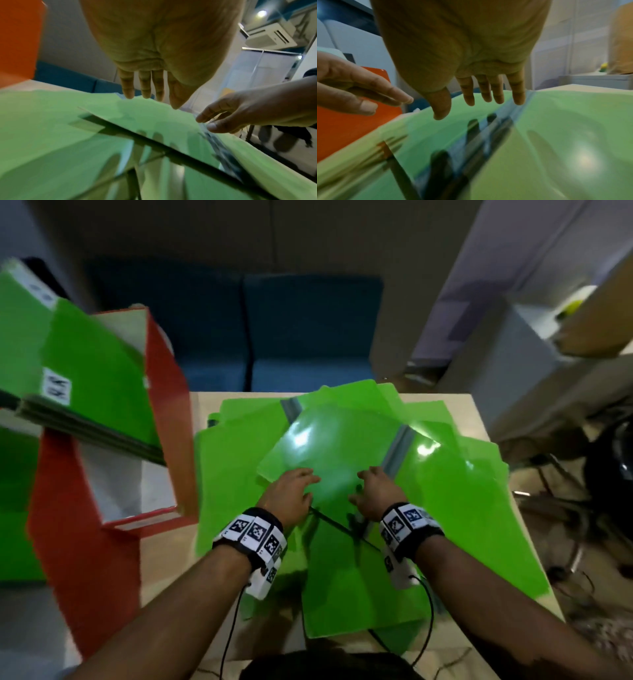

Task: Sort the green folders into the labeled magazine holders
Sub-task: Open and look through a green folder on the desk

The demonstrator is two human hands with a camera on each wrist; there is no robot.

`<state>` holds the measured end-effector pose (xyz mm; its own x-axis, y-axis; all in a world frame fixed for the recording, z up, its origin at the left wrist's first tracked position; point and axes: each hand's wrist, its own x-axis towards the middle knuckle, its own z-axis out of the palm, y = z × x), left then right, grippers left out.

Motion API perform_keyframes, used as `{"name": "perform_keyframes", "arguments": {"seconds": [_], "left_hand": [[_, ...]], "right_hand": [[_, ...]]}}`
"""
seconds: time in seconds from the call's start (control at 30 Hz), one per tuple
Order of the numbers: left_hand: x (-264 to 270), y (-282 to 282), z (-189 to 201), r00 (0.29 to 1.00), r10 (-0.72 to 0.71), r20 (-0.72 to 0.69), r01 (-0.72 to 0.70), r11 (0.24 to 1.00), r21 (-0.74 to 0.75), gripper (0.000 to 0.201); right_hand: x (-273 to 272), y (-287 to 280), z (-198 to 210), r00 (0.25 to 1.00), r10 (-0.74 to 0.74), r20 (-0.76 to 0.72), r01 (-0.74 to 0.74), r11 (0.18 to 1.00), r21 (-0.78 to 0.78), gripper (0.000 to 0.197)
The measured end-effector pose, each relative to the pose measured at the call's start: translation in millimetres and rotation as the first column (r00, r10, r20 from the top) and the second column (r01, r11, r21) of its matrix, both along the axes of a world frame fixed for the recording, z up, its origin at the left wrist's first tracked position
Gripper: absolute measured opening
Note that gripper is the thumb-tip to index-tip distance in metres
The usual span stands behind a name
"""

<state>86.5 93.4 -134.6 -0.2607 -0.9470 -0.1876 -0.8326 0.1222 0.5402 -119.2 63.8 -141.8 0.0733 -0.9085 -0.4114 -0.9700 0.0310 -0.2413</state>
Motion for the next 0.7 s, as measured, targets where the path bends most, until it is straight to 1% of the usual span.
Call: {"name": "perform_keyframes", "arguments": {"seconds": [0.07,0.13,0.17,0.23,0.3,0.33,0.37,0.43,0.5,0.57,0.63,0.7], "left_hand": [[-16.4,-1.4,-14.2,0.997,-0.070,0.043,0.068,0.997,0.044,0.049],[-27.5,1.6,-27.8,0.984,-0.153,0.094,0.143,0.984,0.110,0.060],[-30.3,4.7,-34.0,0.975,-0.184,0.121,0.167,0.976,0.137,0.065],[-31.2,11.3,-42.8,0.972,-0.184,0.144,0.166,0.978,0.129,0.074],[-29.5,16.5,-46.7,0.977,-0.143,0.160,0.133,0.988,0.075,0.073],[-29.0,18.8,-46.8,0.972,-0.129,0.197,0.119,0.991,0.060,0.071],[-29.1,21.7,-46.2,0.964,-0.117,0.239,0.106,0.993,0.060,0.071],[-29.4,27.6,-44.2,0.943,-0.104,0.316,0.076,0.992,0.097,0.078],[-27.3,32.1,-41.6,0.912,-0.110,0.395,0.060,0.989,0.136,0.081],[-23.4,33.9,-40.6,0.880,-0.137,0.455,0.059,0.982,0.180,0.083],[-19.3,33.6,-40.9,0.882,-0.160,0.444,0.049,0.967,0.250,0.093],[-15.1,33.5,-43.5,0.901,-0.171,0.398,0.036,0.945,0.324,0.101]], "right_hand": [[-18.5,15.2,-17.2,1.000,-0.029,-0.009,0.029,0.999,0.024,0.078],[-30.1,27.8,-30.8,1.000,-0.028,0.010,0.027,0.995,0.100,0.099],[-33.5,32.0,-34.7,0.999,-0.028,0.028,0.023,0.990,0.139,0.107],[-37.1,34.3,-38.2,0.998,-0.012,0.055,0.003,0.985,0.173,0.111],[-39.3,31.3,-36.9,0.997,0.039,0.072,-0.050,0.985,0.165,0.111],[-40.3,28.7,-36.2,0.993,0.081,0.081,-0.092,0.984,0.150,0.111],[-41.4,25.8,-35.5,0.987,0.133,0.090,-0.144,0.981,0.130,0.111],[-42.4,19.4,-36.0,0.962,0.260,0.081,-0.266,0.961,0.080,0.108],[-38.9,14.1,-37.5,0.934,0.355,0.032,-0.356,0.934,0.027,0.098],[-32.5,9.9,-37.9,0.922,0.387,0.001,-0.387,0.922,-0.012,0.084],[-25.2,7.7,-38.7,0.911,0.413,-0.003,-0.413,0.911,-0.016,0.073],[-20.9,7.3,-39.9,0.887,0.462,-0.014,-0.462,0.887,0.005,0.072]]}}
